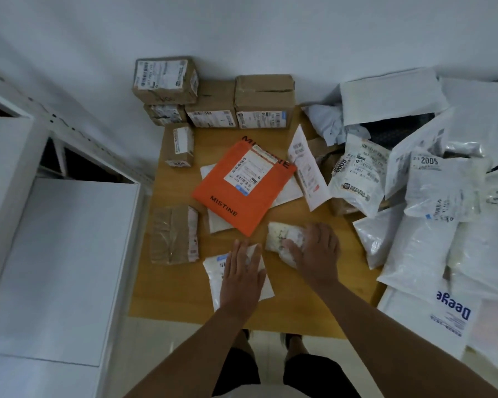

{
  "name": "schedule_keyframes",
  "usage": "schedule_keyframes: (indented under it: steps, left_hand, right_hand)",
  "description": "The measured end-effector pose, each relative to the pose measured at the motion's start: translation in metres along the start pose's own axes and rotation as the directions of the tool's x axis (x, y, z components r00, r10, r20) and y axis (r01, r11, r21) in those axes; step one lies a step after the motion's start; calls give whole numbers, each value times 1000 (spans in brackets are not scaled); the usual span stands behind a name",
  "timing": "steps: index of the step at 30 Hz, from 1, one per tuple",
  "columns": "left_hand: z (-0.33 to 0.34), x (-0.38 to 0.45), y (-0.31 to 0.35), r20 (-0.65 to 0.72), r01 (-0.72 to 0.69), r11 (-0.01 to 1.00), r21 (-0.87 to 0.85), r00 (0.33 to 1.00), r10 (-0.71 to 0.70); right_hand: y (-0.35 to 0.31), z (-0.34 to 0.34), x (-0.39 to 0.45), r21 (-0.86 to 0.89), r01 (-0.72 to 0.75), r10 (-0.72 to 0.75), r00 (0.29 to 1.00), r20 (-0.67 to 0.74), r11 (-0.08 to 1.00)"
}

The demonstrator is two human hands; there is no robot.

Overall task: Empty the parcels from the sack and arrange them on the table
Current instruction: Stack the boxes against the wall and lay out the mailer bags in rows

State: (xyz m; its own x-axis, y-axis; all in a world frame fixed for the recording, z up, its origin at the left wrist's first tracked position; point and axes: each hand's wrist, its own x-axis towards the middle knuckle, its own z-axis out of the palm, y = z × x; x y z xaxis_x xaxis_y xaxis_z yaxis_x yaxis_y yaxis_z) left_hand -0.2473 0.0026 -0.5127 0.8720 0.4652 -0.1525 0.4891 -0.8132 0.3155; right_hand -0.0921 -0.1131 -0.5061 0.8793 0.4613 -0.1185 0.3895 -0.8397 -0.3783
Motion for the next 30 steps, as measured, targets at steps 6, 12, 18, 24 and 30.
schedule_keyframes:
  steps: [6, 12, 18, 24, 30]
  left_hand:
    - [-44, 24, -15, -246, 81, 995, -60, 965, -93]
    - [-90, 41, -74, -182, 538, 837, -97, 818, -546]
    - [-119, 46, -134, -91, 521, 797, -304, 817, -569]
    - [-131, 58, -184, 147, 562, 429, -707, 711, -688]
    - [-132, 68, -192, 292, 536, 361, -763, 784, -547]
  right_hand:
    - [-55, -10, 8, 111, 141, -133, 988, -76, 984]
    - [-104, 0, 8, 162, 221, -226, 974, 12, 962]
    - [-139, 8, 13, 151, 266, -284, 952, 112, 952]
    - [-185, 5, 19, 246, 319, -378, 890, 255, 915]
    - [-243, 20, 17, 553, -1, -395, 699, 596, 833]
